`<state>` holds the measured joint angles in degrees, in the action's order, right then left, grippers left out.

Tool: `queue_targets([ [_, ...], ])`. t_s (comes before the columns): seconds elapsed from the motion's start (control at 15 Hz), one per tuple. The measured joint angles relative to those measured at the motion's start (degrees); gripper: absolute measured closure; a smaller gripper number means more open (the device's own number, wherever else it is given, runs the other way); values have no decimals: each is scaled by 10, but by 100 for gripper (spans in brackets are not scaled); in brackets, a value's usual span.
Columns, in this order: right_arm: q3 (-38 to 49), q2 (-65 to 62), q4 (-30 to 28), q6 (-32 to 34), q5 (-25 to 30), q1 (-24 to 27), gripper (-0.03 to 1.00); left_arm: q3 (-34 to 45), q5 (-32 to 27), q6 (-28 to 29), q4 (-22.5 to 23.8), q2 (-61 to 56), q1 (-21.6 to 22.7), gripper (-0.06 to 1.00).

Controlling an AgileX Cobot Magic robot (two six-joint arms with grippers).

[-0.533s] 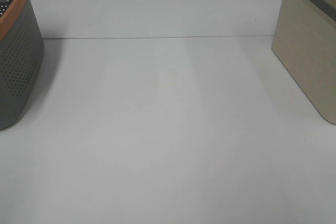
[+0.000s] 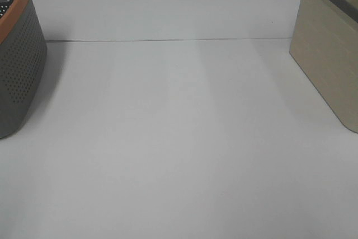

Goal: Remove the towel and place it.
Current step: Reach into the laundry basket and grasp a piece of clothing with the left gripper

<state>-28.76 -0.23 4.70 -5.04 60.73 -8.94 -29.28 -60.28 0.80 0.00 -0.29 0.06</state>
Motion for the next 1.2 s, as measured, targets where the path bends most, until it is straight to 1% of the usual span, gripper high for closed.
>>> queue_targets([
  [1.2, 0, 0, 0, 0, 0, 0, 20, 0, 0, 0, 0, 0, 0, 18],
])
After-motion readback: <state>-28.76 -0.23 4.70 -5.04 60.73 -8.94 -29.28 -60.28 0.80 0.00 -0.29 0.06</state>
